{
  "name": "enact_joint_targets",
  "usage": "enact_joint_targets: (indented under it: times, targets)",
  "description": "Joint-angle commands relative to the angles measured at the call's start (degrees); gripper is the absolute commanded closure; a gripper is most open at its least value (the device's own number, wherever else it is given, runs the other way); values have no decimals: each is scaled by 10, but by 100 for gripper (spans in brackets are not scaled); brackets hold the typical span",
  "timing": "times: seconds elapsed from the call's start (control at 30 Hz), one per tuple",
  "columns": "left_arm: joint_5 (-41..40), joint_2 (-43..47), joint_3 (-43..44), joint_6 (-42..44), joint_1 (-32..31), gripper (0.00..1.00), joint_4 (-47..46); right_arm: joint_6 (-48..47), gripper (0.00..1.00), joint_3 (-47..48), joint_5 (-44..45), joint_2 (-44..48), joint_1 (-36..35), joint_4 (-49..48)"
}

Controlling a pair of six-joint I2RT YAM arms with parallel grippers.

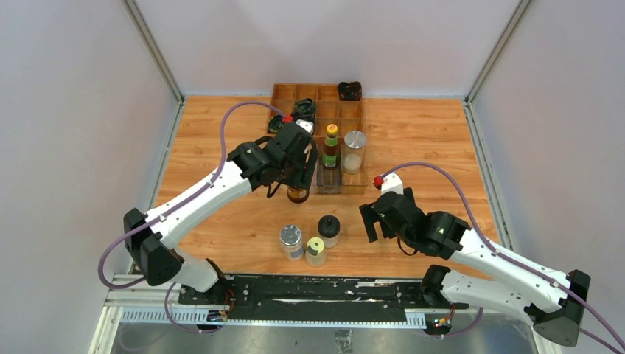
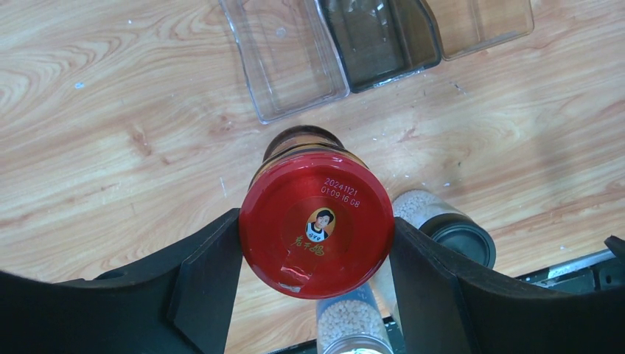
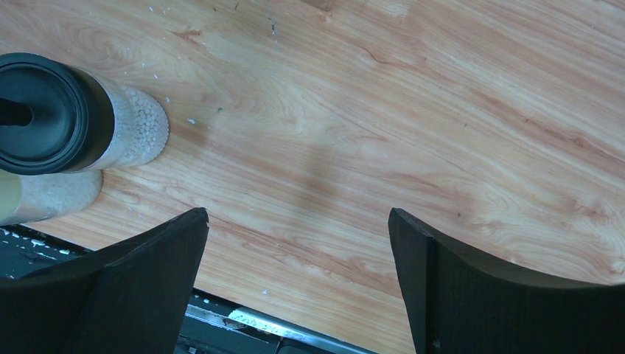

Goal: Organize the condiment bottles
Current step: Pick up the bottle from the center of the board, then place the bottle in the storage box.

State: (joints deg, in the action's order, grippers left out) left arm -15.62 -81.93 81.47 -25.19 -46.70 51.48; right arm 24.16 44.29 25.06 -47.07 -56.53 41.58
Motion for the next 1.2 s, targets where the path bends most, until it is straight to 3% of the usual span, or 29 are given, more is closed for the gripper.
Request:
enact_joint_targets:
  times: [0.0, 1.17]
  targets:
    - [4, -6, 47, 17, 5, 43, -11, 3, 2, -4, 9, 4, -6, 3]
    - [138, -172, 261, 95, 116, 43, 46, 4, 1, -6, 16, -7, -6, 2]
